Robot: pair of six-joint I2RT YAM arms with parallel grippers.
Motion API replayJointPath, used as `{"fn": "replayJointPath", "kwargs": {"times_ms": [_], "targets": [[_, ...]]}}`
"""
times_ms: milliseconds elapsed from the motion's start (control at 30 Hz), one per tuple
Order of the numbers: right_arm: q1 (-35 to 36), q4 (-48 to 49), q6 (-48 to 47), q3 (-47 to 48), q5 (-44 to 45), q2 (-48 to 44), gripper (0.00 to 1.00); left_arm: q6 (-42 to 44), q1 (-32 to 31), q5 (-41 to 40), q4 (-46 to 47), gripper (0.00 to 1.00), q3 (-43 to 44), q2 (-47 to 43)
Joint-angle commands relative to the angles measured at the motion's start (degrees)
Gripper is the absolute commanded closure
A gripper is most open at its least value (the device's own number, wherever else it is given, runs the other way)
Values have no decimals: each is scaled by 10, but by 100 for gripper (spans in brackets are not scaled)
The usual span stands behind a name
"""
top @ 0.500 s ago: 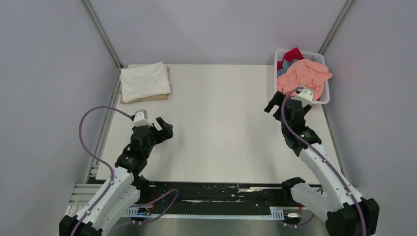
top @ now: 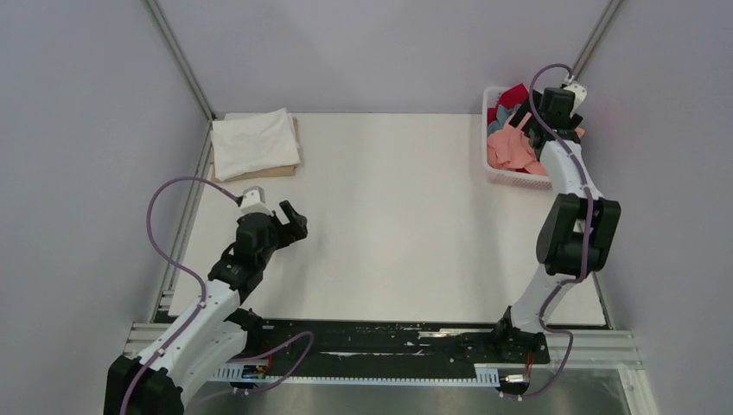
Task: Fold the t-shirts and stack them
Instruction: Grab crumpled tshirt from bin with the right arm
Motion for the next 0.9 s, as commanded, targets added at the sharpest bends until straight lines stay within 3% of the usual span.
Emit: {"fn": "replayJointPath", "kwargs": {"times_ms": [0,100,200,433,467,667,867], "targets": [[-10,-42,-40,137,-61,124,9,2,-2,-19,12,0,31,11],[-10,-46,-46,190,-27,185,14,2,-2,-20,4,0,33,10],[-11,-47,-49,212,3,218,26,2,-2,-20,3,0,32,5],[-20,-45,-64,221,41,207,93,1,-2,-19,-10,0,29,-20],[-25,-45,-65,221,40,198,99,1,-3,-19,-12,0,29,-24],[-28,-41,-83,215,6,79,100,-4,-2,-10,-24,0,26,-58],[-25,-35,-73,233,-108,-58,100,-12,-3,4,-36,0,18,-97]]}}
